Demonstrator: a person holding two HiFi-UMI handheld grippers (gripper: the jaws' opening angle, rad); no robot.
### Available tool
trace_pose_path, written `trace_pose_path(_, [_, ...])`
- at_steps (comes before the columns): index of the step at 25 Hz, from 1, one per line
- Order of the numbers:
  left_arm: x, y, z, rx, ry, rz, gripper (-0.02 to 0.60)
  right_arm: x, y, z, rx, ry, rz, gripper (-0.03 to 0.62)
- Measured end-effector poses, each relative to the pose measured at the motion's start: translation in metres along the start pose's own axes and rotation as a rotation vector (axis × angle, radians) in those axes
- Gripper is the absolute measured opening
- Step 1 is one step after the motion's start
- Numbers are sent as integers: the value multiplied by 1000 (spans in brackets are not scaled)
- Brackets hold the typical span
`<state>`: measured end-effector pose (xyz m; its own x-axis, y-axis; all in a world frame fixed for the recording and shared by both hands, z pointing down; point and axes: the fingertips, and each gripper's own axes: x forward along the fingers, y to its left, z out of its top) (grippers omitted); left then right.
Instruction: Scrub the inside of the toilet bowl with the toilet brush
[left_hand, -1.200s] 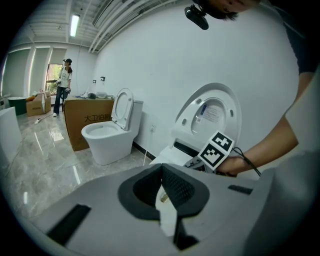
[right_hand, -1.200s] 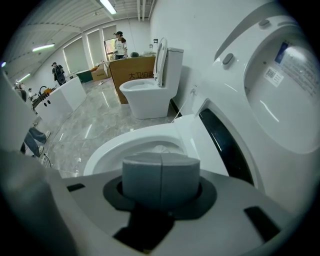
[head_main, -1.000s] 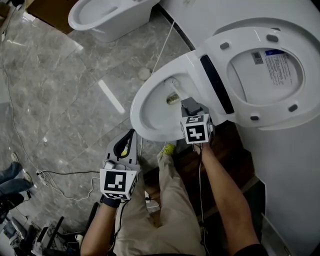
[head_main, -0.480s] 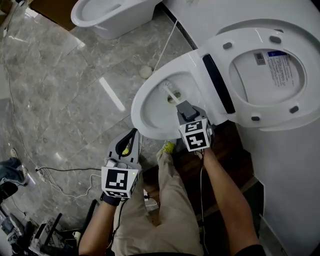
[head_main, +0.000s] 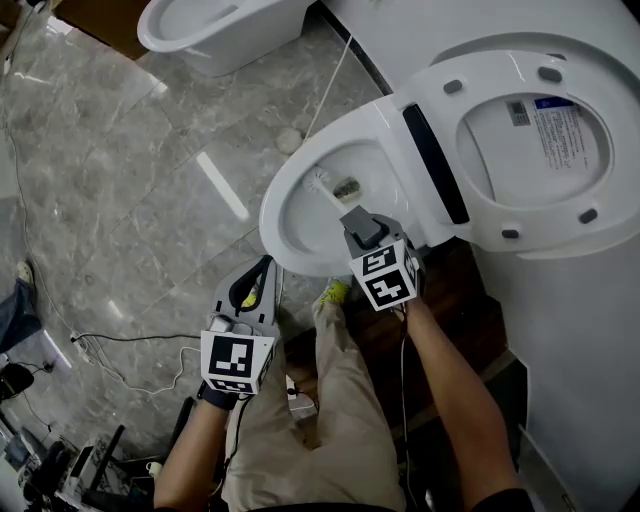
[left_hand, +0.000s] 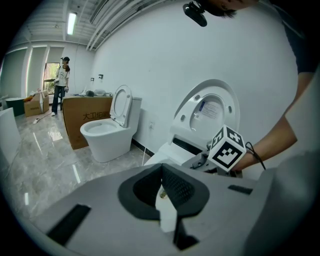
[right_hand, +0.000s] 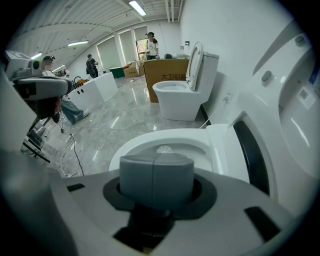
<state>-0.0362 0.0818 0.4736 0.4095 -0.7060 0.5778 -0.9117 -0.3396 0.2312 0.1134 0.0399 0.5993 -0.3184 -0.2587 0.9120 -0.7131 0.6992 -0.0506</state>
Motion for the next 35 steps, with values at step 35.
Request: trace_pose_path(35, [-5, 5, -19, -8, 32, -2, 11, -6, 52, -13, -247, 84, 186, 152])
